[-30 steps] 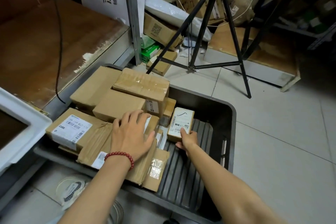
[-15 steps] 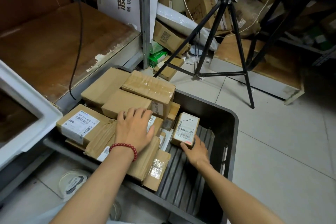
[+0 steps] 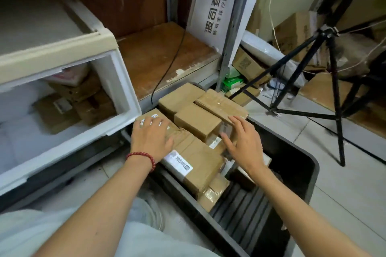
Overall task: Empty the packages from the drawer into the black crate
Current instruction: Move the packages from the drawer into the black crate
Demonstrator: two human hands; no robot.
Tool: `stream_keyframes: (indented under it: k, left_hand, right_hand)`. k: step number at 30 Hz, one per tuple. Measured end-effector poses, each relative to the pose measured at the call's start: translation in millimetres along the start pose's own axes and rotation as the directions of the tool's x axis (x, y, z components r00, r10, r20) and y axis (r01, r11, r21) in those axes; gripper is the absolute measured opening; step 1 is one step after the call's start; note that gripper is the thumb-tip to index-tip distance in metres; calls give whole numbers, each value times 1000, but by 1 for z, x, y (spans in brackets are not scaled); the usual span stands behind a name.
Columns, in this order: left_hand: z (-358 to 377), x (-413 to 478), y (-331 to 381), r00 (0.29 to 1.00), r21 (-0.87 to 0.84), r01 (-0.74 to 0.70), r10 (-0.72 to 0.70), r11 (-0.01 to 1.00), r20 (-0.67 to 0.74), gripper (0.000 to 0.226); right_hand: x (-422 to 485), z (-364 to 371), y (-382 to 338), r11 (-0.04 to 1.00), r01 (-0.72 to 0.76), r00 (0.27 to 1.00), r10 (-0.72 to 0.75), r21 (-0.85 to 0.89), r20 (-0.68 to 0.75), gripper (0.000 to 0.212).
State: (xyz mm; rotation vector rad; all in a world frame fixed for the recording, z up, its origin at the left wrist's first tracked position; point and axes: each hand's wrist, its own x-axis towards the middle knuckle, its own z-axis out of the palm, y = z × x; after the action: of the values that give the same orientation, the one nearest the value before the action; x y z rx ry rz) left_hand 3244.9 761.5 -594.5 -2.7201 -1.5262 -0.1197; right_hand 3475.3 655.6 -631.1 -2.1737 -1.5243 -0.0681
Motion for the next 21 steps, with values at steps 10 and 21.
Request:
stream_keyframes:
  k: [10,21]
  left_hand:
    - [-57,-26,-57,954,-36,278,-281,960,-101,51]
    - [-75,-52,-181,825,-160,560,-565,813,13,64]
  right_hand:
    - [26,14,-134,954,260,935,-288,152,209,63]
    - [61,48,-251,879,414,775,-477,237,415,67]
